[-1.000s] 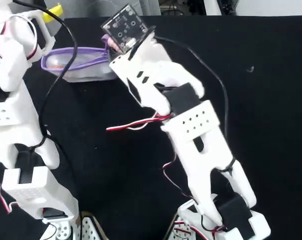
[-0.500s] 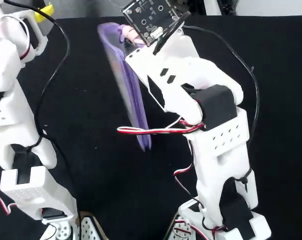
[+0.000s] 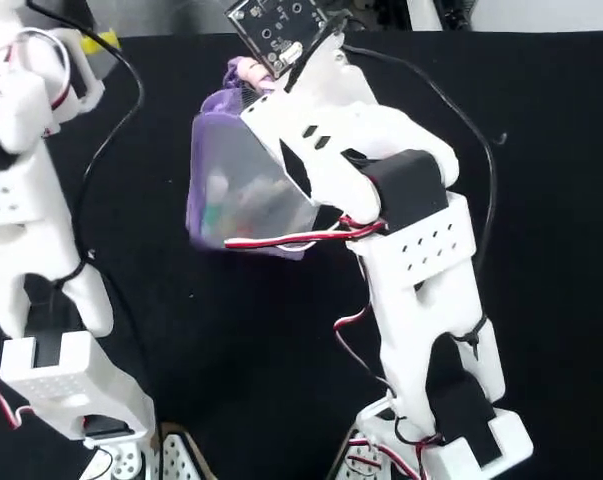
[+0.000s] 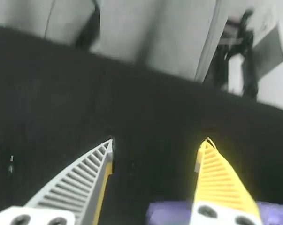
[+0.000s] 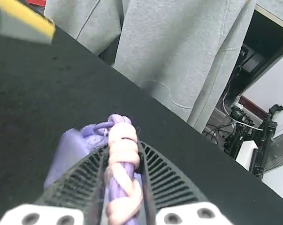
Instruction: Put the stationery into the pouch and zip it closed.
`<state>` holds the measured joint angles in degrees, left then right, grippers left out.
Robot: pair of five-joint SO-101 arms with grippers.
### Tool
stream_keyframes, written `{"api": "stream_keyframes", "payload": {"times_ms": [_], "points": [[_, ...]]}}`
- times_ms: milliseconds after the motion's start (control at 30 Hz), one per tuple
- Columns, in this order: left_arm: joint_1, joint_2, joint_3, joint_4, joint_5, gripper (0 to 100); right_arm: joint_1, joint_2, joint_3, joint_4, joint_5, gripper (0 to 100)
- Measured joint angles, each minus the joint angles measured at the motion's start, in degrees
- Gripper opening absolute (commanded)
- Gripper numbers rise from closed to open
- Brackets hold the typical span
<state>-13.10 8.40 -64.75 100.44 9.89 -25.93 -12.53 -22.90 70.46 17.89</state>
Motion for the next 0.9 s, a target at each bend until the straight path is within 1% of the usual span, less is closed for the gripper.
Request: {"api": "stream_keyframes", "payload": {"times_ms": [100,333,567,733,900], "points": [[0.79,0.09,3.43,0.00,-1.23,29,0.09,0.00,0.00,1.14,0.00,1.1],[6.24,-0.97,4.40,0.00,-12.75,29,0.09,0.00,0.00,4.75,0.00,1.1],[6.59,-2.81,4.31,0.00,-23.82,29,0.09,-0.09,0.00,5.80,0.00,1.1],[6.86,-2.99,4.31,0.00,-29.98,29,0.09,-1.58,0.00,7.74,0.00,1.1],[11.16,-3.08,4.31,0.00,-36.92,29,0.09,-5.10,0.00,9.32,0.00,1.1]]}}
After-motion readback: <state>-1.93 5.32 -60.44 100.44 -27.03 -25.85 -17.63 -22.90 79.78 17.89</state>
